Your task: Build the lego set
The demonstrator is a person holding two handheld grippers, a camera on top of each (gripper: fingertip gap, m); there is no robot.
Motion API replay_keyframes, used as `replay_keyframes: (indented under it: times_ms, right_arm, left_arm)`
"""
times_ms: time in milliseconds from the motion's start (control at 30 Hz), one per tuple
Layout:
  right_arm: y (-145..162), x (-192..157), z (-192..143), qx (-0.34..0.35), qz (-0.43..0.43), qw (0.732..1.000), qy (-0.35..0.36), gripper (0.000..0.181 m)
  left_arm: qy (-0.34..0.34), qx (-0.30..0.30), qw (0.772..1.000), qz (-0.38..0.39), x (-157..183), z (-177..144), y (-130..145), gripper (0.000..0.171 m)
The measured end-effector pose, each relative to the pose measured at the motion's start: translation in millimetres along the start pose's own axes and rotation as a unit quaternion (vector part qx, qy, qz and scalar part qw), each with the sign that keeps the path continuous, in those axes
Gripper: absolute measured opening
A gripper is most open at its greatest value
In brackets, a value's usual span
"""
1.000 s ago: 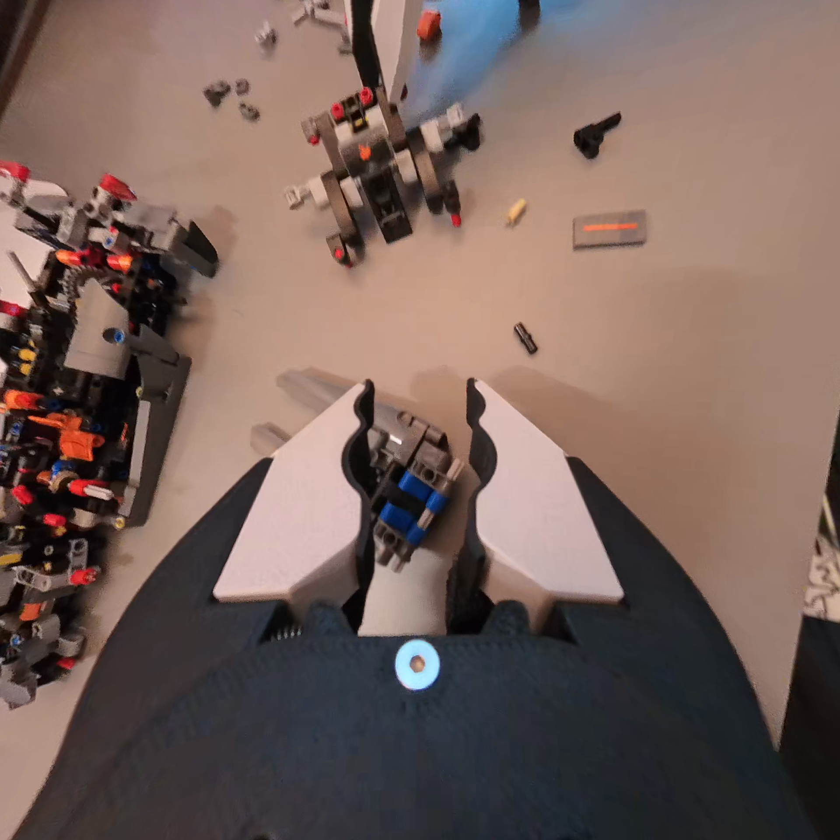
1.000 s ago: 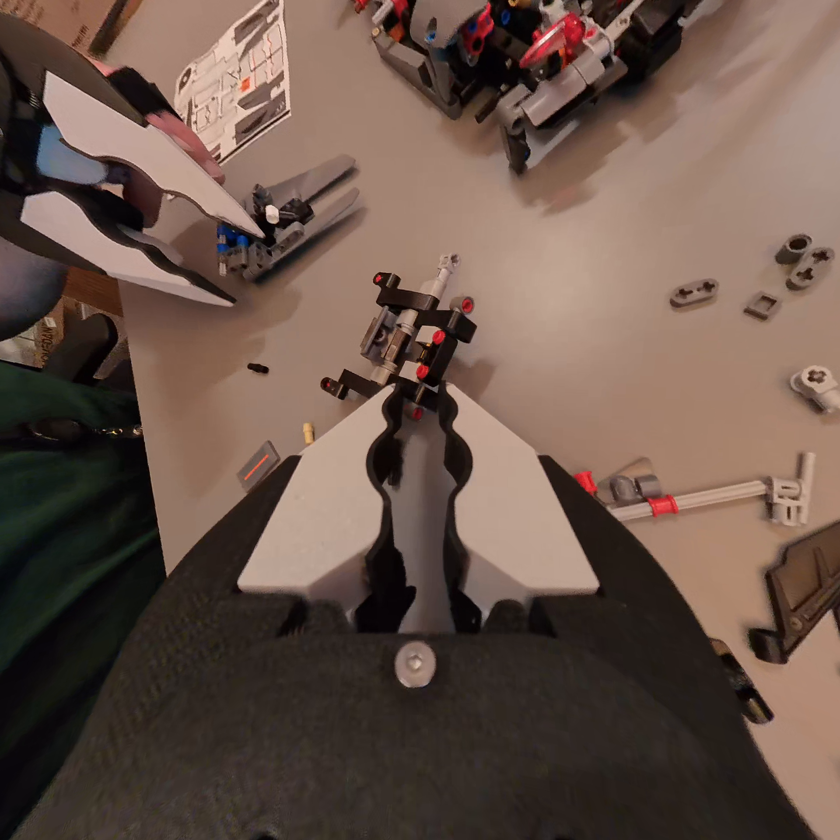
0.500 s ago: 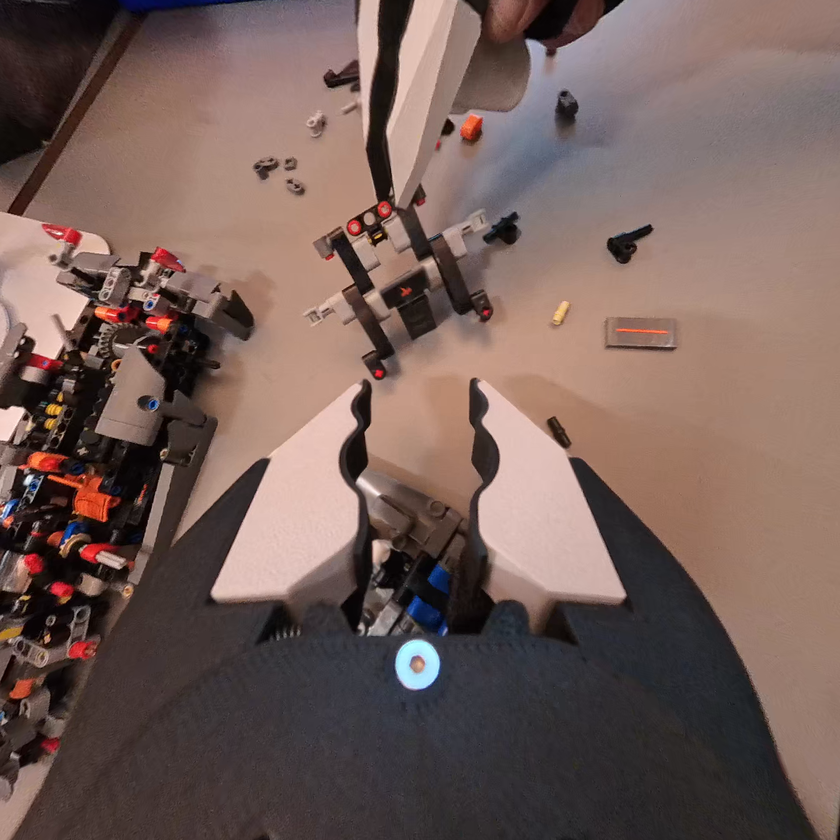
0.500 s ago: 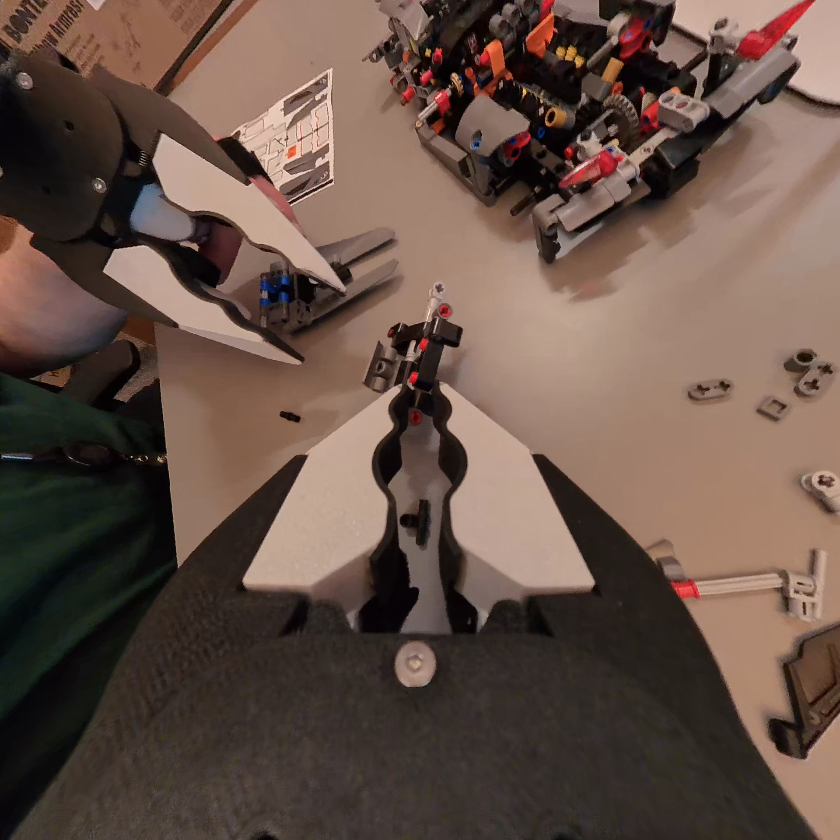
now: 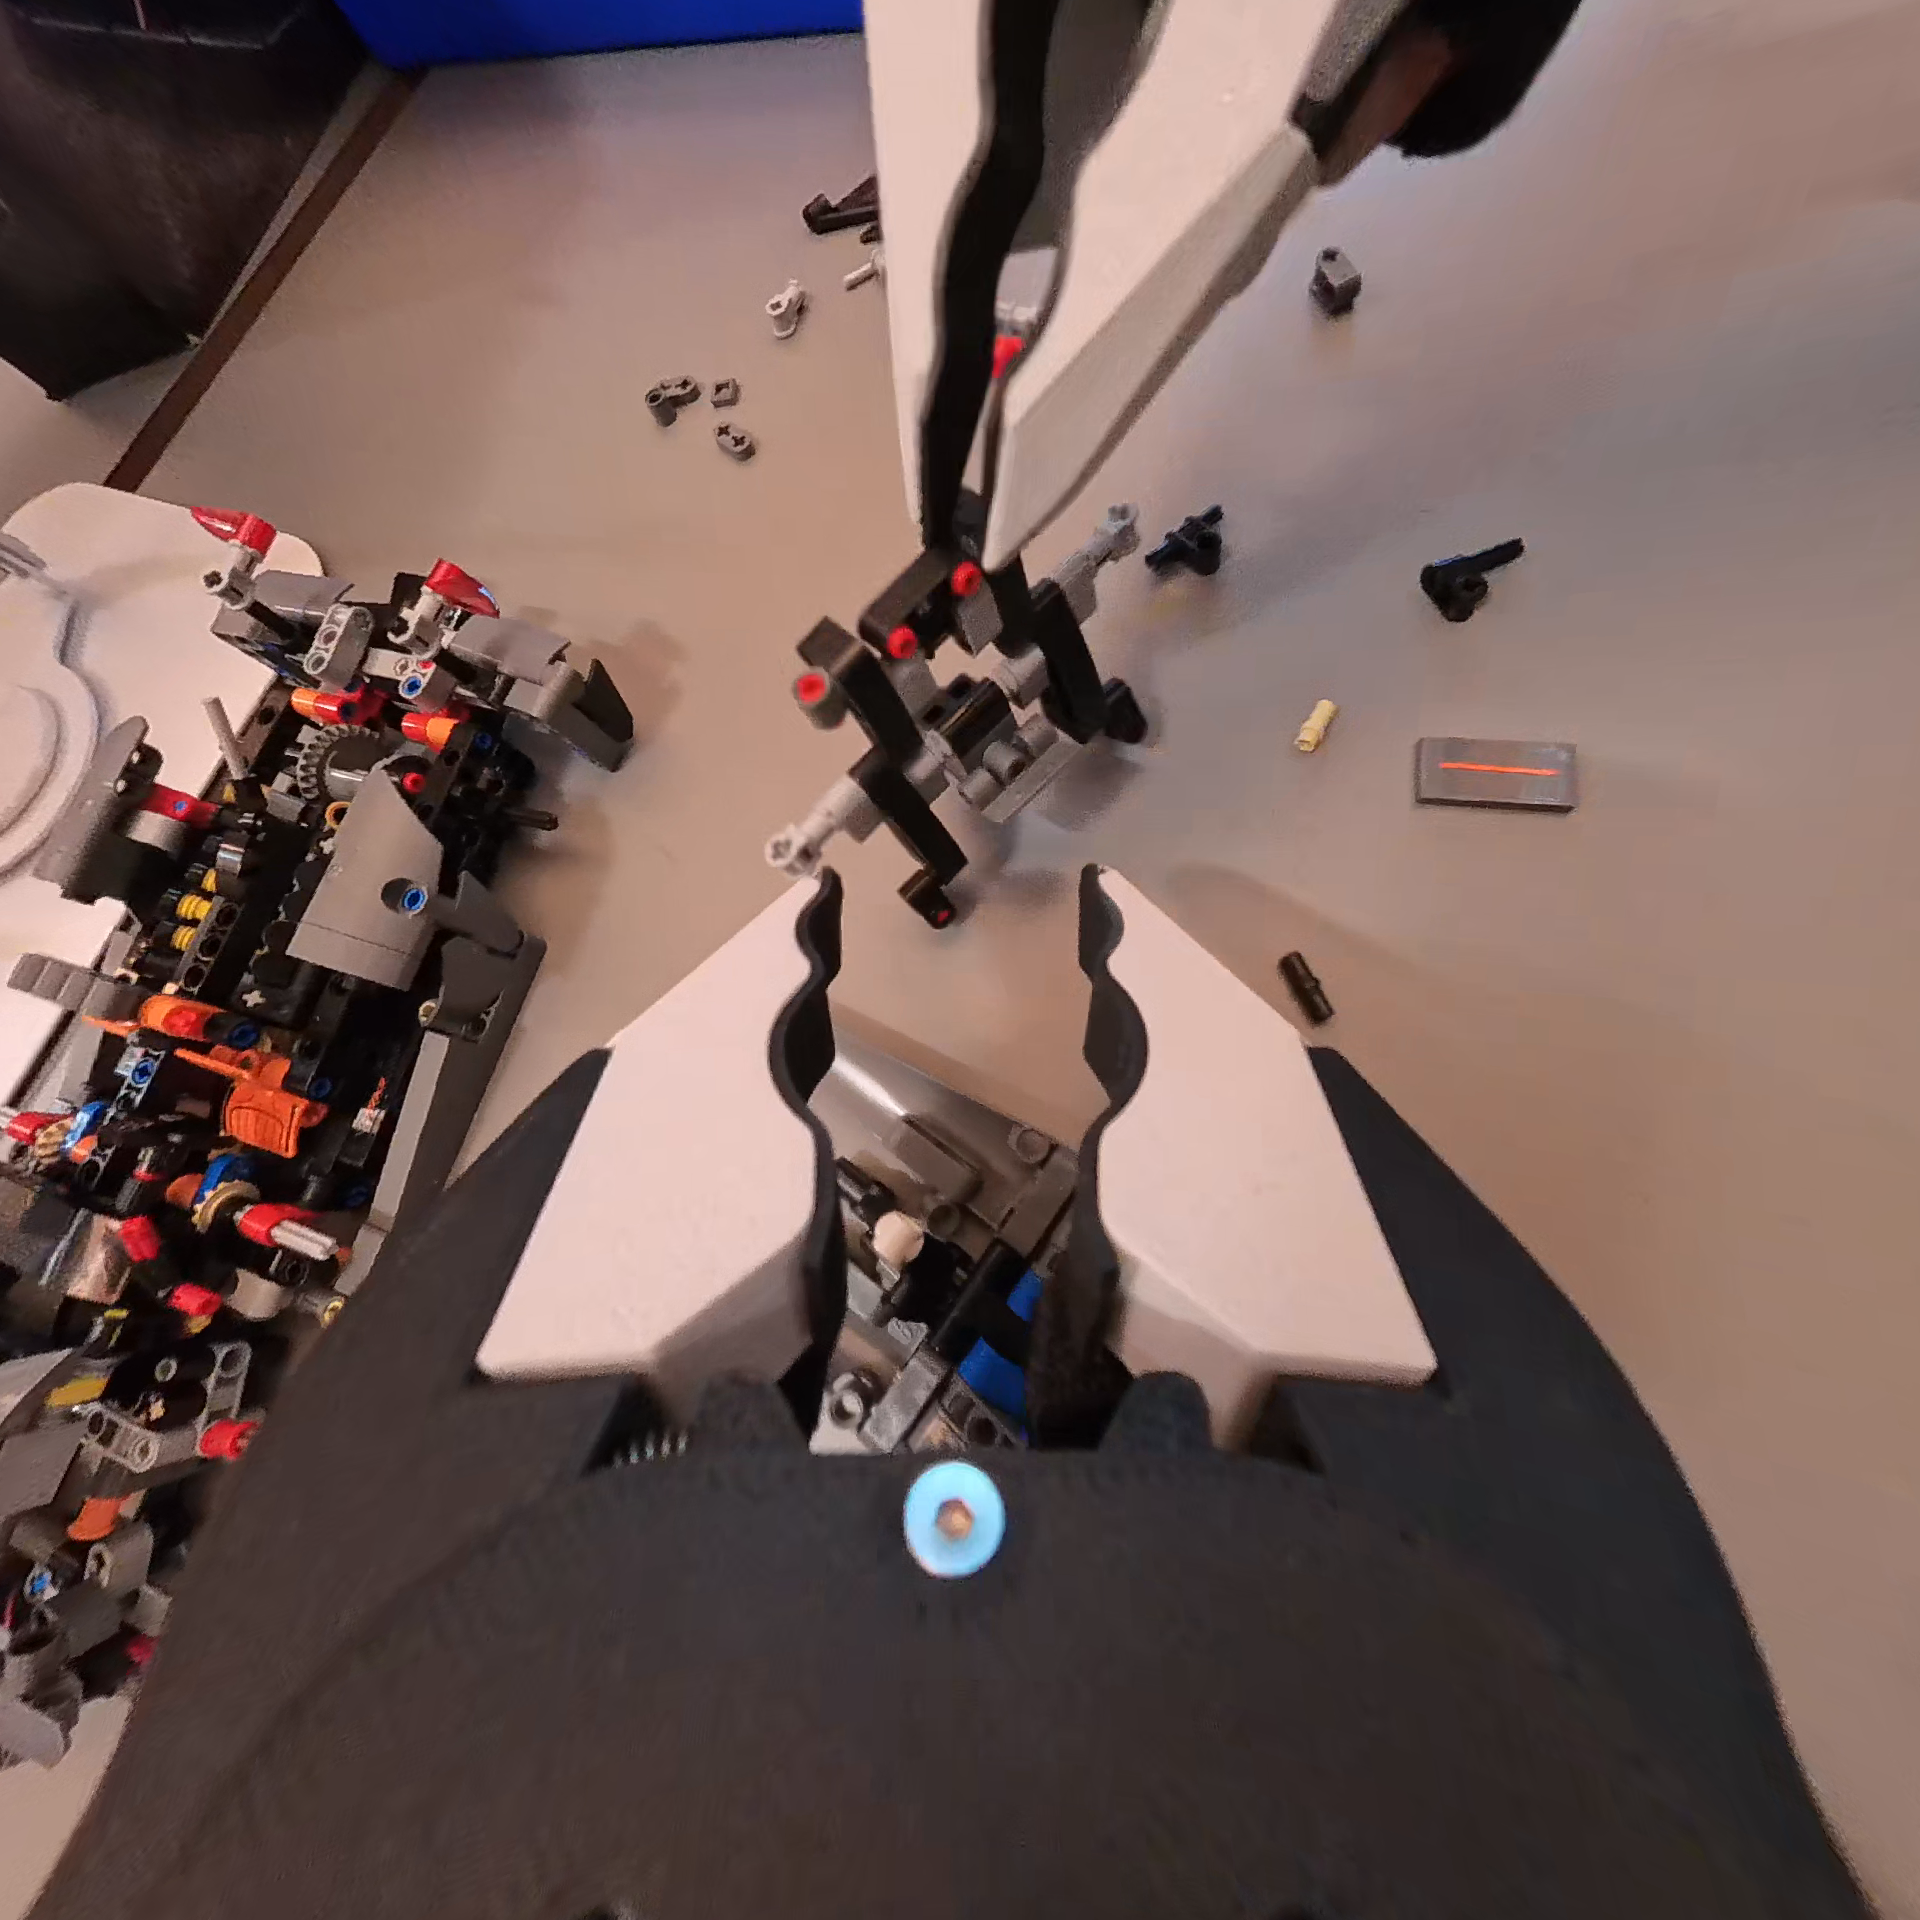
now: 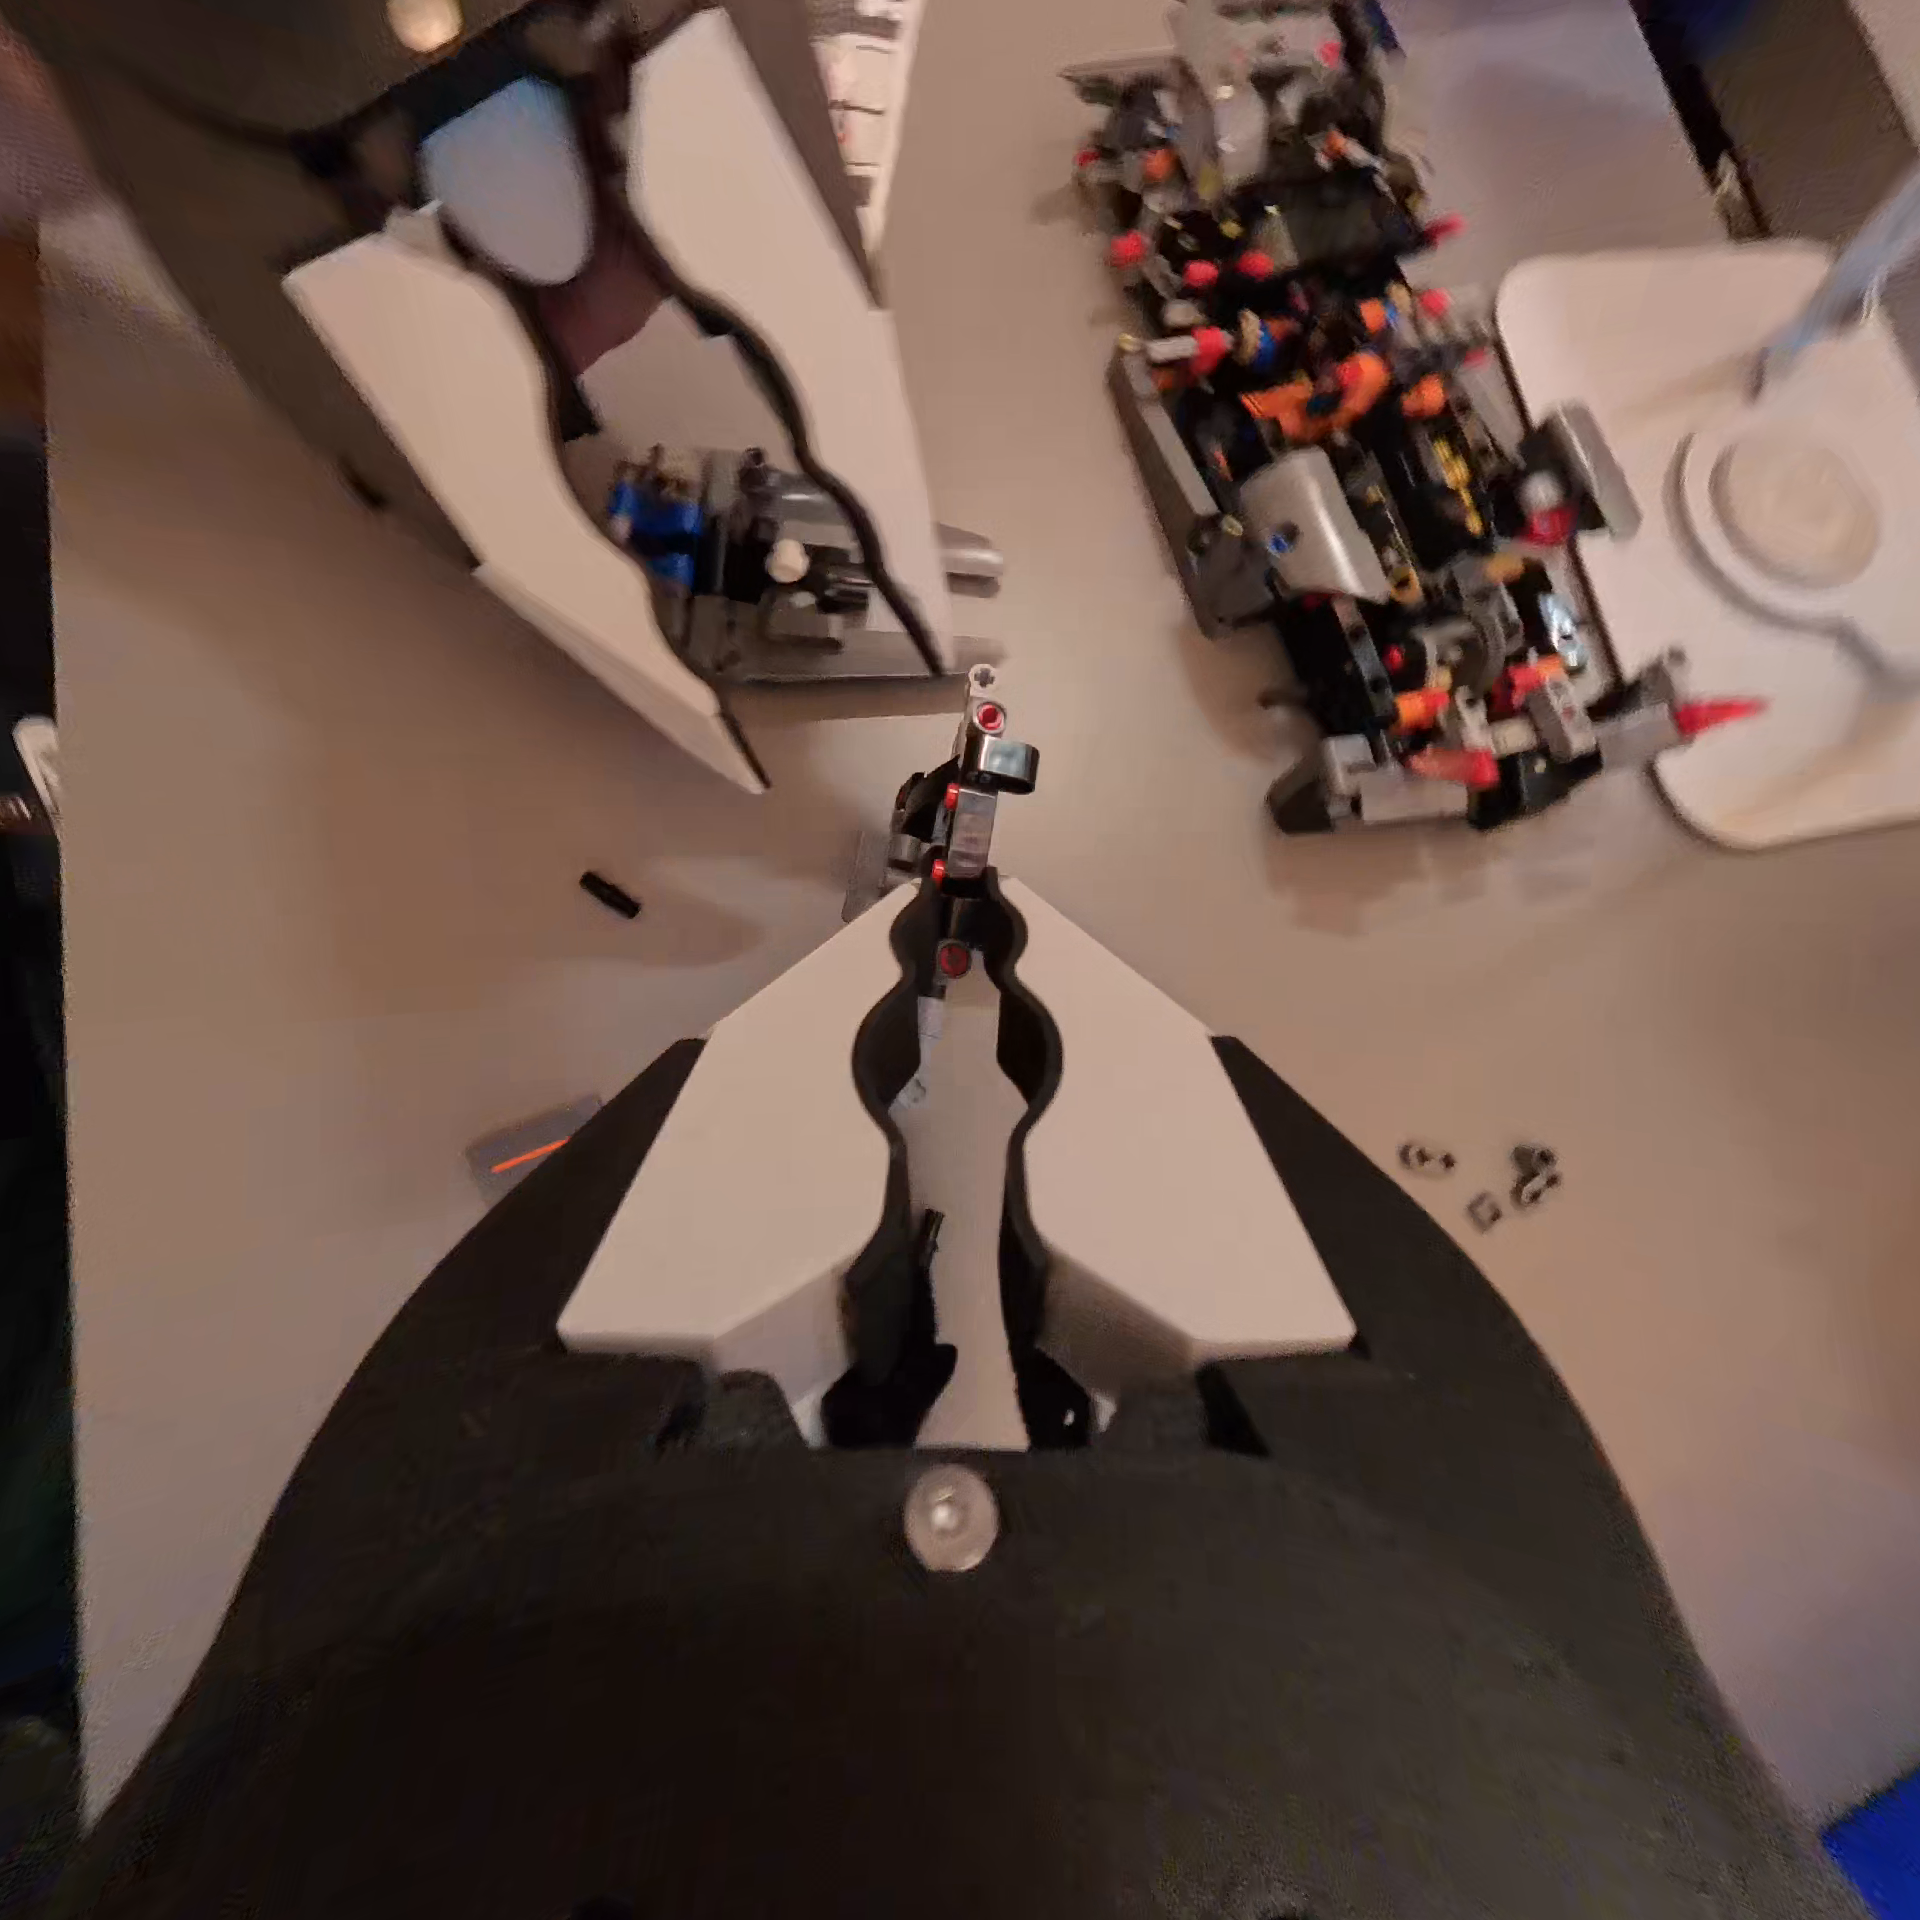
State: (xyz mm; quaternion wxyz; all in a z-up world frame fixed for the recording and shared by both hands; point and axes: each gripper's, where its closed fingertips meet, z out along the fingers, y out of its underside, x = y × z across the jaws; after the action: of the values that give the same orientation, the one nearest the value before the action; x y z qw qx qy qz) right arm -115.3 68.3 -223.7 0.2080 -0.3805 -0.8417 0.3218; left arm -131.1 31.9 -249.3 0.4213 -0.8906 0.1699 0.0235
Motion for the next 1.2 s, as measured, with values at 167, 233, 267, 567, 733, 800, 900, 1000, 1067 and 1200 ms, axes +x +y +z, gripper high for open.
replay_keyframes:
  times_ms: [167,233,267,567,733,800,900,1000,1067,1200]
  right_arm:
    - [-1,-29,0,-0.019,-0.148,0.986,0.070,0.005]
    - [2,-42,0,-0.024,-0.194,0.977,0.089,0.005]
    - [3,-50,0,-0.025,-0.210,0.973,0.093,0.004]
    - [32,-65,9,-0.054,-0.258,0.957,0.120,0.000]
    - [36,-61,-1,-0.040,-0.198,0.973,0.112,0.008]
    - [40,-61,-5,-0.038,-0.154,0.983,0.093,0.011]
    - [46,-63,-7,-0.037,-0.092,0.993,0.071,0.012]
    - [50,-73,-5,-0.030,-0.044,0.998,0.038,0.008]
    - [47,-83,-3,-0.018,-0.027,0.999,0.014,0.006]
    - [42,-98,7,-0.008,0.015,1.000,-0.022,0.008]
  left_arm:
    - [0.003,-0.013,0.999,0.031,12,-7,8,0.046]
    - [0.011,-0.005,0.999,0.038,19,-12,9,0.045]
    - [0.014,-0.005,0.999,0.043,23,-13,10,0.045]
    - [0.007,-0.032,0.995,0.092,37,-12,18,0.042]
    - [0.014,-0.042,0.994,0.100,43,-8,18,0.041]
    - [0.015,-0.039,0.994,0.097,42,-8,15,0.041]
    - [0.007,-0.039,0.994,0.100,32,-9,13,0.042]
    - [0.018,-0.031,0.994,0.103,22,-8,4,0.042]
    - [0.040,-0.037,0.992,0.112,19,-4,2,0.044]
    - [0.093,-0.083,0.984,0.130,16,12,11,0.047]
